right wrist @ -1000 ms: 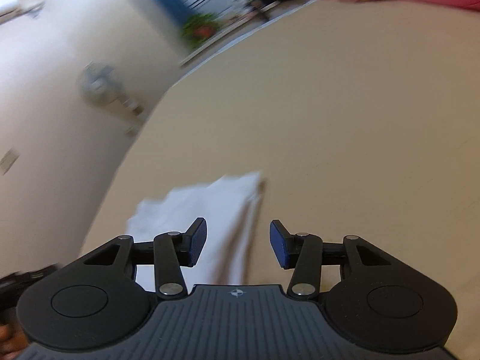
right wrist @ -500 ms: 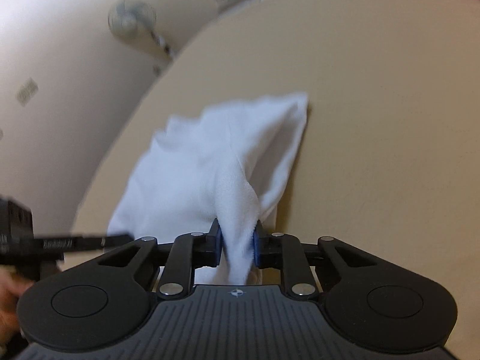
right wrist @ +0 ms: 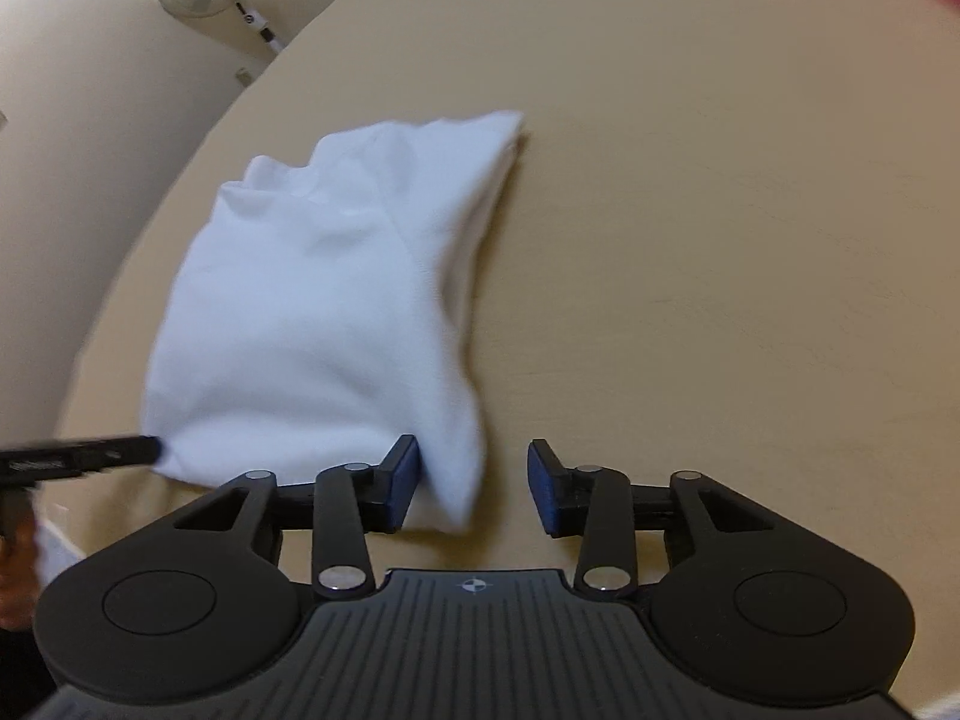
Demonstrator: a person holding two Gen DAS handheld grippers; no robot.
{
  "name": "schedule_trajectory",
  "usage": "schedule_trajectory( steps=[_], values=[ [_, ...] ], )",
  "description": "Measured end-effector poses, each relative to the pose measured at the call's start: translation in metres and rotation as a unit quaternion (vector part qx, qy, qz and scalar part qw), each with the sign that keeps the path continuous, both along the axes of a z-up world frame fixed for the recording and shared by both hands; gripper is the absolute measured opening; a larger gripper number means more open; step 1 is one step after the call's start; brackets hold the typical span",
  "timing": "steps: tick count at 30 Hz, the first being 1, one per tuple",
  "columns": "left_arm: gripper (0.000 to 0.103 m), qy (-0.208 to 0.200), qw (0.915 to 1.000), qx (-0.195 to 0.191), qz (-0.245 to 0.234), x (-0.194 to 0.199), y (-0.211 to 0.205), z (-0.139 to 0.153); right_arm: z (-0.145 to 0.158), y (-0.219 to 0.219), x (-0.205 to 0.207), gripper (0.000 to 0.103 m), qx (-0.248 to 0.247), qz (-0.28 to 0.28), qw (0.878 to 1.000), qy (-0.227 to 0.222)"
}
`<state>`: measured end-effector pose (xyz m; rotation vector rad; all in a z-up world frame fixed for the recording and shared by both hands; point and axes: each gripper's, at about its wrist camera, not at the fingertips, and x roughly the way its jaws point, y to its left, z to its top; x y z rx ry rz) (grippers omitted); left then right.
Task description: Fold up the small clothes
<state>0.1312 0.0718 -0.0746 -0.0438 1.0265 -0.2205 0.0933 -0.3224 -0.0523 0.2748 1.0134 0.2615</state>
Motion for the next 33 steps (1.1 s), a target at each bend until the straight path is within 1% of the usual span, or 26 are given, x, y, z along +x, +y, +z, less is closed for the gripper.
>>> schedule_trajectory(
  steps=[1, 2, 3, 4, 7, 9, 11, 12, 14, 17, 20, 23, 25, 28, 29, 33],
  values=[
    [0.061, -0.018, 0.9996, 0.023, -0.005, -0.009, -0.004, 0.007, 0.007, -0.001, -0.009, 0.041, -0.016, -0.007, 1.0, -0.012],
    [0.067, -0.034, 0.9987, 0.038, -0.006, -0.019, -0.007, 0.014, 0.013, -0.002, -0.017, 0.042, -0.03, -0.015, 0.999, -0.026],
    [0.079, -0.052, 0.9977, 0.043, -0.002, -0.03, -0.009, 0.022, 0.015, -0.001, -0.021, 0.042, -0.041, -0.019, 0.998, -0.038],
    [0.086, -0.067, 0.9969, 0.042, 0.001, -0.04, -0.012, 0.028, 0.019, -0.002, -0.029, 0.042, -0.048, -0.022, 0.997, -0.047],
    [0.092, -0.106, 0.9933, 0.044, 0.012, -0.069, -0.025, 0.047, 0.029, 0.001, -0.045, 0.045, -0.058, -0.033, 0.995, -0.076],
    [0.093, -0.132, 0.9896, 0.052, 0.023, -0.09, -0.034, 0.055, 0.035, 0.001, -0.061, 0.054, -0.062, -0.038, 0.993, -0.092],
    [0.102, -0.155, 0.9855, 0.058, 0.035, -0.11, -0.043, 0.063, 0.043, 0.003, -0.08, 0.057, -0.071, -0.042, 0.991, -0.106],
    [0.103, -0.169, 0.9826, 0.062, 0.044, -0.122, -0.048, 0.066, 0.047, 0.004, -0.088, 0.058, -0.074, -0.042, 0.99, -0.11],
    [0.103, -0.183, 0.9793, 0.068, 0.056, -0.141, -0.056, 0.071, 0.053, 0.01, -0.105, 0.062, -0.08, -0.041, 0.989, -0.119],
    [0.103, -0.189, 0.9771, 0.062, 0.076, -0.166, -0.065, 0.078, 0.054, 0.02, -0.117, 0.067, -0.089, -0.04, 0.986, -0.134],
    [0.103, -0.197, 0.9743, 0.056, 0.094, -0.194, -0.072, 0.085, 0.061, 0.024, -0.14, 0.07, -0.093, -0.037, 0.984, -0.147],
    [0.103, -0.205, 0.9716, 0.063, 0.099, -0.217, -0.078, 0.083, 0.064, 0.033, -0.159, 0.074, -0.1, -0.034, 0.981, -0.161],
    [0.103, -0.204, 0.971, 0.06, 0.109, -0.227, -0.077, 0.078, 0.064, 0.037, -0.169, 0.075, -0.101, -0.034, 0.98, -0.165],
    [0.103, -0.194, 0.9732, 0.046, 0.114, -0.231, -0.078, 0.071, 0.066, 0.044, -0.174, 0.075, -0.091, -0.04, 0.98, -0.171],
    [0.103, -0.198, 0.9729, 0.045, 0.11, -0.229, -0.078, 0.071, 0.068, 0.046, -0.174, 0.075, -0.089, -0.042, 0.979, -0.177],
    [0.103, -0.225, 0.9672, 0.052, 0.106, -0.232, -0.083, 0.071, 0.07, 0.056, -0.174, 0.076, -0.091, -0.046, 0.974, -0.201]
  ],
)
